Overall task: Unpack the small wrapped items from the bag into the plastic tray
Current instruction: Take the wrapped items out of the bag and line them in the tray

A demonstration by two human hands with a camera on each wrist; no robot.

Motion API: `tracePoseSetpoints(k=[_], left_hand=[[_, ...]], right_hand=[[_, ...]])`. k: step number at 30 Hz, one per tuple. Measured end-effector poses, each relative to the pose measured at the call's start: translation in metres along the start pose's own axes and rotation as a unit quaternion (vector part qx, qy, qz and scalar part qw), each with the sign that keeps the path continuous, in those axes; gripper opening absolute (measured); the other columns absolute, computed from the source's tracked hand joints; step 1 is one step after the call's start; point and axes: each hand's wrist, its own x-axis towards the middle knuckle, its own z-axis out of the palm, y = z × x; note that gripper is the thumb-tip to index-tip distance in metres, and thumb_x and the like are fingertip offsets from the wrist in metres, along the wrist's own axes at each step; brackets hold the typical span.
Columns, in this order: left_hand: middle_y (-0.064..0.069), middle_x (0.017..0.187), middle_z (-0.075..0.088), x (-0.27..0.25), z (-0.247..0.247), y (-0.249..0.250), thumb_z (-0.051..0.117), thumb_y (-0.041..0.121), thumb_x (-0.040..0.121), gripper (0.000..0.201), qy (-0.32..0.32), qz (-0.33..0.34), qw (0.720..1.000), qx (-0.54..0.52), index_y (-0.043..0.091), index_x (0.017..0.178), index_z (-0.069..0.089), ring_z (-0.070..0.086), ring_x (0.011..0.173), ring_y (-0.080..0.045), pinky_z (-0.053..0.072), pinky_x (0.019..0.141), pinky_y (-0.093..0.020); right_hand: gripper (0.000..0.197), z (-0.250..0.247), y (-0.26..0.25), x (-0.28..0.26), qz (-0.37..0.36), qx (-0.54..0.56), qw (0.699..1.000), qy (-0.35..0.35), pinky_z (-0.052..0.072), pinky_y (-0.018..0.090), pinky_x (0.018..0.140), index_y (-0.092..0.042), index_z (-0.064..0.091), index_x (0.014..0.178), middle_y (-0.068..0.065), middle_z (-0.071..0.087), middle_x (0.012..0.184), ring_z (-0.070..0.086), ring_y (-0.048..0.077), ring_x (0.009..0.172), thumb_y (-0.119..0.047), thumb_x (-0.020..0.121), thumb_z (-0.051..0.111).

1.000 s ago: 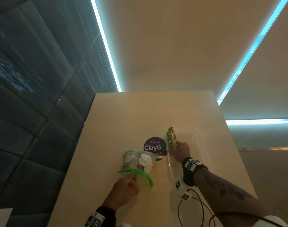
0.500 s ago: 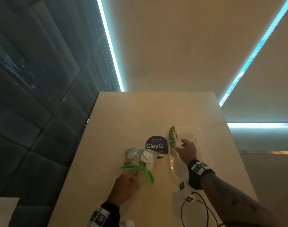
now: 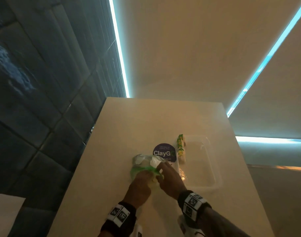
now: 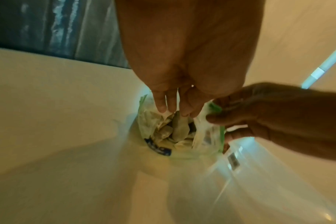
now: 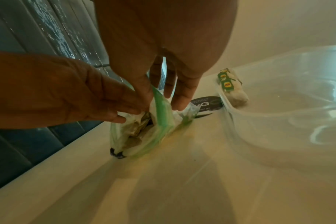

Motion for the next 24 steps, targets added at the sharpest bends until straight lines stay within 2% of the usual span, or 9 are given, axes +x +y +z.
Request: tracePoseSetpoints(k=[3, 6, 9, 12, 14, 16, 19, 22, 24], left_hand=[[-0.004, 0.146, 0.044, 0.000, 0.006, 0.005, 0.045, -0.002, 0.081, 0.065, -0.007, 0.048, 0.996, 0.072, 0.013, 0.144, 0.042, 0.035, 0.140, -0.022, 0.016, 0.115, -0.021], [-0.013, 0.144, 0.048, 0.004, 0.012, 0.000, 0.044, 0.009, 0.081, 0.064, -0.002, 0.072, 0.982, 0.175, 0.010, 0.145, 0.041, 0.044, 0.135, -0.032, 0.025, 0.118, -0.039], [-0.017, 0.133, 0.058, 0.014, 0.019, -0.002, 0.037, 0.015, 0.084, 0.053, -0.004, 0.059, 0.970, 0.238, 0.005, 0.132, 0.056, 0.058, 0.122, -0.034, 0.039, 0.110, -0.044], [-0.021, 0.133, 0.058, 0.026, 0.021, 0.000, 0.034, 0.025, 0.088, 0.053, -0.007, 0.034, 0.966, 0.256, 0.005, 0.133, 0.055, 0.056, 0.123, -0.038, 0.017, 0.113, -0.049], [-0.018, 0.135, 0.057, 0.033, 0.022, 0.001, 0.057, 0.028, 0.079, 0.060, -0.012, 0.018, 0.960, 0.279, 0.010, 0.136, 0.053, 0.055, 0.125, -0.036, -0.002, 0.119, -0.048], [-0.012, 0.149, 0.042, 0.036, 0.017, 0.005, 0.056, 0.037, 0.084, 0.069, -0.054, -0.038, 0.949, 0.308, 0.019, 0.148, 0.036, 0.039, 0.138, -0.032, -0.008, 0.118, -0.049], [-0.008, 0.128, 0.060, 0.037, -0.002, 0.025, 0.040, 0.051, 0.083, 0.058, 0.006, 0.008, 0.951, 0.310, 0.021, 0.132, 0.053, 0.055, 0.119, -0.031, 0.030, 0.110, -0.054], [-0.007, 0.078, 0.072, 0.025, -0.023, 0.047, 0.038, 0.039, 0.075, 0.045, 0.101, 0.112, 0.960, 0.237, 0.013, 0.084, 0.074, 0.071, 0.071, -0.024, 0.060, 0.071, -0.041], [-0.005, 0.101, 0.072, 0.020, -0.026, 0.044, 0.044, 0.023, 0.089, 0.031, 0.037, 0.051, 0.977, 0.204, 0.014, 0.102, 0.071, 0.070, 0.091, -0.023, 0.057, 0.082, -0.034]], right_hand=[[0.013, -0.008, -0.005, 0.005, -0.017, 0.013, 1.000, -0.005, 0.050, 0.016, 0.077, -0.016, 0.055, 0.104, 0.002, 0.060, 0.119, 0.060, 0.016, 0.099, -0.011, 0.092, 0.057], [0.011, -0.019, -0.009, 0.009, -0.025, 0.045, 0.999, -0.013, 0.047, 0.007, 0.065, -0.013, 0.057, 0.103, 0.002, 0.064, 0.114, 0.059, 0.009, 0.088, -0.008, 0.093, 0.057], [0.011, -0.026, -0.008, 0.014, -0.023, 0.068, 0.997, -0.007, 0.053, 0.016, 0.062, -0.014, 0.058, 0.099, 0.002, 0.066, 0.103, 0.064, 0.011, 0.080, -0.008, 0.090, 0.059], [0.009, -0.029, -0.009, 0.017, -0.006, 0.071, 0.997, 0.004, 0.057, 0.030, 0.062, -0.015, 0.056, 0.093, 0.003, 0.066, 0.089, 0.065, 0.015, 0.070, -0.008, 0.088, 0.059], [0.009, -0.028, -0.009, 0.016, 0.000, 0.069, 0.998, 0.004, 0.055, 0.025, 0.059, -0.016, 0.055, 0.092, 0.002, 0.064, 0.086, 0.063, 0.013, 0.067, -0.008, 0.088, 0.058], [0.008, -0.027, -0.009, 0.012, 0.003, 0.068, 0.998, 0.003, 0.053, 0.019, 0.059, -0.015, 0.056, 0.092, 0.002, 0.063, 0.092, 0.062, 0.011, 0.071, -0.008, 0.089, 0.059], [0.007, -0.022, -0.007, 0.005, 0.008, 0.067, 0.998, 0.005, 0.055, 0.020, 0.067, -0.015, 0.056, 0.093, 0.004, 0.064, 0.096, 0.064, 0.016, 0.079, -0.010, 0.089, 0.059], [0.006, -0.019, -0.004, 0.002, 0.015, 0.047, 0.998, 0.030, 0.057, 0.028, 0.075, -0.013, 0.057, 0.092, 0.002, 0.065, 0.094, 0.062, 0.016, 0.082, -0.013, 0.088, 0.062], [0.008, -0.018, -0.003, 0.002, 0.022, 0.034, 0.998, 0.042, 0.056, 0.030, 0.076, -0.015, 0.057, 0.089, 0.000, 0.064, 0.093, 0.060, 0.016, 0.083, -0.015, 0.086, 0.064]])
